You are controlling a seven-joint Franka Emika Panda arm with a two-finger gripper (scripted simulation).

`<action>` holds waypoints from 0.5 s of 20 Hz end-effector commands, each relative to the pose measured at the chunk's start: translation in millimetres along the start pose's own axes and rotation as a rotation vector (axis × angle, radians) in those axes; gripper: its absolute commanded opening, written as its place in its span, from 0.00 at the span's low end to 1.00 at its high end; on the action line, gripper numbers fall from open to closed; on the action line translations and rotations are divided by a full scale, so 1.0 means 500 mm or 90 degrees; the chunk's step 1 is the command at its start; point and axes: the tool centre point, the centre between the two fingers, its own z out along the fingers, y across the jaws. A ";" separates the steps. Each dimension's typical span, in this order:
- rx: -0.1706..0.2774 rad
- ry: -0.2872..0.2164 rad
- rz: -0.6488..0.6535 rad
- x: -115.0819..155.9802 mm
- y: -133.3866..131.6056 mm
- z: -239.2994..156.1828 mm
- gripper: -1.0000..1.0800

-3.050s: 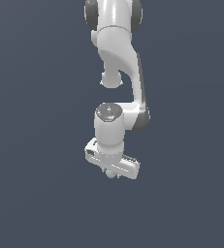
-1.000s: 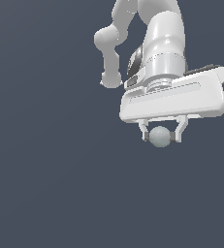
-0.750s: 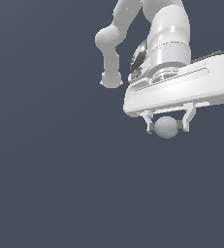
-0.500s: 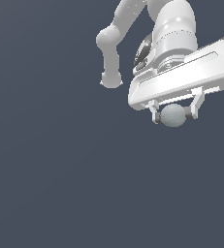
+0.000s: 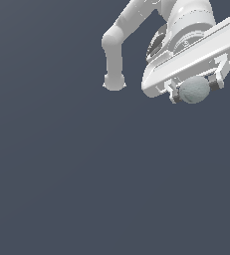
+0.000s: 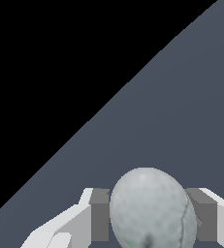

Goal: Pick up the object and move it to a goal position.

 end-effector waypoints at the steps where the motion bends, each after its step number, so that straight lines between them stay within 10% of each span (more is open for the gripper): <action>1: 0.008 0.019 0.008 0.009 -0.013 -0.016 0.00; 10: 0.019 0.056 0.022 0.021 -0.035 -0.046 0.00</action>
